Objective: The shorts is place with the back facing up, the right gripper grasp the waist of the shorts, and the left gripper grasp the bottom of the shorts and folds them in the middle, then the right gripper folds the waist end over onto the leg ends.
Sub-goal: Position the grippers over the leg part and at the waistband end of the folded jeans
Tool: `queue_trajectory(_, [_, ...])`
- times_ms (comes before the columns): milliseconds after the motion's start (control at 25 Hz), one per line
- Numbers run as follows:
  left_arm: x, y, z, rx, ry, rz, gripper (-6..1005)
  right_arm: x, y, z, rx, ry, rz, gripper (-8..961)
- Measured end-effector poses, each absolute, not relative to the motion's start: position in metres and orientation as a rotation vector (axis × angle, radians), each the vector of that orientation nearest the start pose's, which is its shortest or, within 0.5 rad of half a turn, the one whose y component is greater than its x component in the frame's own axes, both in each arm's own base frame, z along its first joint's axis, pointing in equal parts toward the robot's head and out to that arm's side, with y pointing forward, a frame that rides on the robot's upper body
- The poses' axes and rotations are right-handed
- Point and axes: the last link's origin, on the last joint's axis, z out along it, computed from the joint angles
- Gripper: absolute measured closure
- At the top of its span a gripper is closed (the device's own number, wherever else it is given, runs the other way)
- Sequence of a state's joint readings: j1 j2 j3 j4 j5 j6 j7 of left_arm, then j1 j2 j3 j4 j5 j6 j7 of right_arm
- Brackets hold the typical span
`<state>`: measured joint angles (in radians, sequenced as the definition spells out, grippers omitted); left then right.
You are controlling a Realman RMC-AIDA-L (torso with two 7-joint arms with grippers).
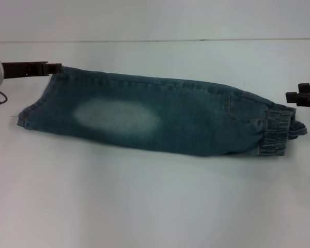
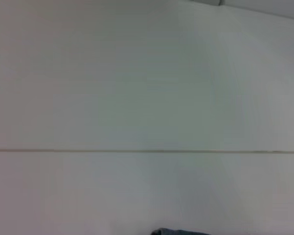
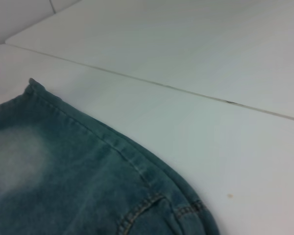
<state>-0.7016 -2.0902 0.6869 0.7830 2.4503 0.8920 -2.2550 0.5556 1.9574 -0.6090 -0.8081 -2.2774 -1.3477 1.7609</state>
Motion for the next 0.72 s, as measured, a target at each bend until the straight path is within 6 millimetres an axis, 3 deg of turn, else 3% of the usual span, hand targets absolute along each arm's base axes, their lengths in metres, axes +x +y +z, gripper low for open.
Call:
queue_trajectory(280, [-0.273, 0.427, 0.037, -2.061, -1.165, -0.289, 298, 0.316, 0.363, 0.093, -2.407, 0.954, 0.233, 500])
queue_trajectory(360, [-0.267, 0.420, 0.035, -2.122, -1.135, -0.344, 229, 0.315, 0.356, 0.095, -2.421, 0.950, 0.245, 259])
queue_trajectory(560, [-0.261, 0.389, 0.035, -2.293, -1.018, -0.565, 125, 0.318, 0.334, 0.092, -2.404, 0.912, 0.280, 38])
queue_trajectory(720, [-0.270, 0.362, 0.031, -2.392, -0.946, -0.662, 63, 0.330, 0.315, 0.078, -2.370, 0.830, 0.363, 36])
